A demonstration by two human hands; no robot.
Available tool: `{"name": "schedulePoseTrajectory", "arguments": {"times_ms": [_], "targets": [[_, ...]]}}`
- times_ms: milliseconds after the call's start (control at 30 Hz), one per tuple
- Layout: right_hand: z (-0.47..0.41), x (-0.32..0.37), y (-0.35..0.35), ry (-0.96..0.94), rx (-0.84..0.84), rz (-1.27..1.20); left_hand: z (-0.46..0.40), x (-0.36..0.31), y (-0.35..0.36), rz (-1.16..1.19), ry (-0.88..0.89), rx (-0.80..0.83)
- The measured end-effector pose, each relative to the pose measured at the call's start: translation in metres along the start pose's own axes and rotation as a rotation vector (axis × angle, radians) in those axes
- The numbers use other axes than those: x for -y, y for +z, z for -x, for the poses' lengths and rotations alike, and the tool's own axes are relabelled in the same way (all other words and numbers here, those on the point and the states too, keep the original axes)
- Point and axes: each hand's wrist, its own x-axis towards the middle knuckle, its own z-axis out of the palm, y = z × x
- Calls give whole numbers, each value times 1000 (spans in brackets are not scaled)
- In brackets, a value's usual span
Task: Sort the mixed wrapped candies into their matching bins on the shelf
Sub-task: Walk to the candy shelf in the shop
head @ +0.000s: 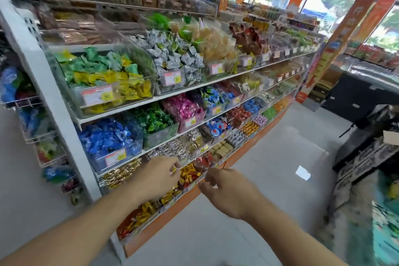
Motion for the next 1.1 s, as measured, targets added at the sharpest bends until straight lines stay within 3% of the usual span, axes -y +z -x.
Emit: {"name": "schedulePoseTrajectory", "arguments": {"times_ms": [200,500,667,833,1100], "targets": [[-124,-10,15,-123,92,-28,-68,46,1,-52,-59,-71],[-289,-33,42,-352,348,12,-131,101,33,-37,-297,-93],[-316,-41,50,-443,399,56,-134,111,54,-76,-444,-138],[-310,-66,76,-458,396,76,-140,112,93,-32,-459,-124],[-332,-107,163,-511,553,21,-138,117,193,103,-583,-117]]}}
